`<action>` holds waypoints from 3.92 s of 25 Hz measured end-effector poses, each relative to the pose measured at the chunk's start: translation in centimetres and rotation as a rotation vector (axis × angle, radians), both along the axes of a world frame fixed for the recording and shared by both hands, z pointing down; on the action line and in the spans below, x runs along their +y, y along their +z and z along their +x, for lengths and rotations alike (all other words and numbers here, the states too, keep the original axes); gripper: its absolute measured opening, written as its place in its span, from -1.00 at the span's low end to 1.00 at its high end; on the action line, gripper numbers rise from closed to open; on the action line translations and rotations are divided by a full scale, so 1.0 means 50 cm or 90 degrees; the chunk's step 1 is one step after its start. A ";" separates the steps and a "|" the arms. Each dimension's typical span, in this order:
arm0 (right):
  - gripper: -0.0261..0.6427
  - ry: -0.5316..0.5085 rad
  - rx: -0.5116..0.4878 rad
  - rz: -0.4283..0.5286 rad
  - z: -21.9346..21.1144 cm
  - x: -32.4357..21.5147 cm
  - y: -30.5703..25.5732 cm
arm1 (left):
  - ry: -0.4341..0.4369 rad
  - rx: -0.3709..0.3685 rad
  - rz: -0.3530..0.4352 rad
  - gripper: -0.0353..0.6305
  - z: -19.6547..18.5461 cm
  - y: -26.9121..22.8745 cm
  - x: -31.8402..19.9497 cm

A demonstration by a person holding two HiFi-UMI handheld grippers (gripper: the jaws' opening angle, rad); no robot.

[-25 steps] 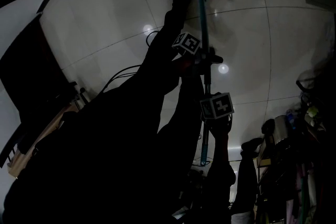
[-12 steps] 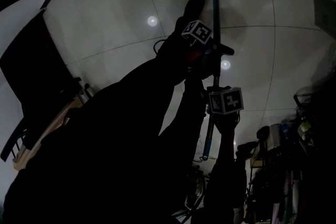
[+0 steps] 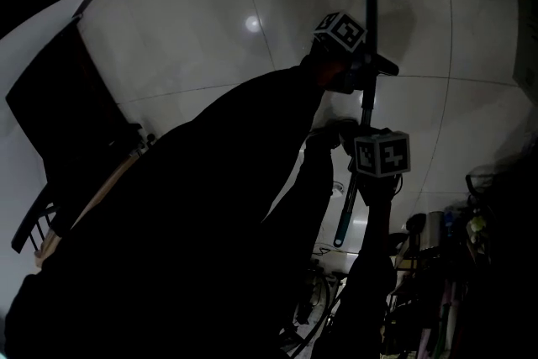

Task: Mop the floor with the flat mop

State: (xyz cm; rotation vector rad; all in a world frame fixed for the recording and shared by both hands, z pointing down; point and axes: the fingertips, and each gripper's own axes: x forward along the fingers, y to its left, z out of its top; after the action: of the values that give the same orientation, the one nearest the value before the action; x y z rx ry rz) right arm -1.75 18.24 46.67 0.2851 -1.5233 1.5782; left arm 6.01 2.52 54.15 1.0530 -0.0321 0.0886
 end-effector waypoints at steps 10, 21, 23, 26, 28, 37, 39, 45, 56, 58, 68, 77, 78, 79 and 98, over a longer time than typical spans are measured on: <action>-0.60 -0.004 -0.001 0.034 -0.028 -0.250 0.048 | -0.034 0.004 0.049 -0.73 -0.031 0.027 -0.264; -0.60 -0.001 -0.023 0.053 -0.014 -0.286 0.051 | -0.070 -0.021 0.081 -0.73 -0.020 0.025 -0.312; -0.60 -0.006 -0.025 0.052 -0.009 -0.251 0.044 | -0.062 -0.023 0.080 -0.73 -0.018 0.018 -0.278; -0.60 -0.016 -0.024 0.047 0.013 -0.177 0.028 | -0.058 -0.026 0.072 -0.73 -0.001 0.003 -0.204; -0.60 -0.020 -0.023 0.044 0.034 -0.117 0.014 | -0.060 -0.027 0.067 -0.73 0.018 -0.010 -0.144; -0.60 -0.024 -0.032 0.017 0.093 0.195 -0.030 | -0.045 -0.038 0.028 -0.73 0.074 -0.034 0.178; -0.60 -0.030 -0.034 0.013 0.107 0.262 -0.033 | -0.042 -0.042 0.019 -0.73 0.086 -0.032 0.248; -0.60 -0.028 -0.047 -0.003 0.129 0.426 -0.043 | -0.037 -0.051 0.001 -0.73 0.113 -0.022 0.426; -0.60 -0.029 -0.048 -0.015 0.156 0.603 -0.043 | -0.012 -0.035 -0.036 -0.72 0.161 0.000 0.627; -0.60 -0.026 -0.045 -0.017 0.158 0.620 -0.043 | -0.001 -0.033 -0.040 -0.72 0.163 -0.001 0.647; -0.60 -0.007 -0.048 -0.022 0.130 0.591 -0.039 | 0.011 -0.038 -0.046 -0.72 0.139 0.004 0.624; -0.60 0.011 -0.045 -0.024 0.077 0.444 -0.040 | 0.003 -0.028 -0.030 -0.72 0.092 0.002 0.471; -0.60 0.013 -0.044 -0.026 0.073 0.422 -0.037 | 0.005 -0.029 -0.029 -0.72 0.088 0.004 0.447; -0.60 0.016 -0.044 -0.027 0.069 0.399 -0.035 | 0.006 -0.030 -0.029 -0.72 0.083 0.006 0.423; -0.60 0.020 -0.022 0.024 -0.025 -0.157 0.047 | -0.003 -0.013 0.030 -0.73 -0.020 0.035 -0.160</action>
State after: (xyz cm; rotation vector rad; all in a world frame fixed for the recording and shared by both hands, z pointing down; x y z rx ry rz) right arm -2.99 10.40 49.00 0.3071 -1.5838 1.5873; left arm 5.03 -5.48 55.92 1.0994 -0.0551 0.0953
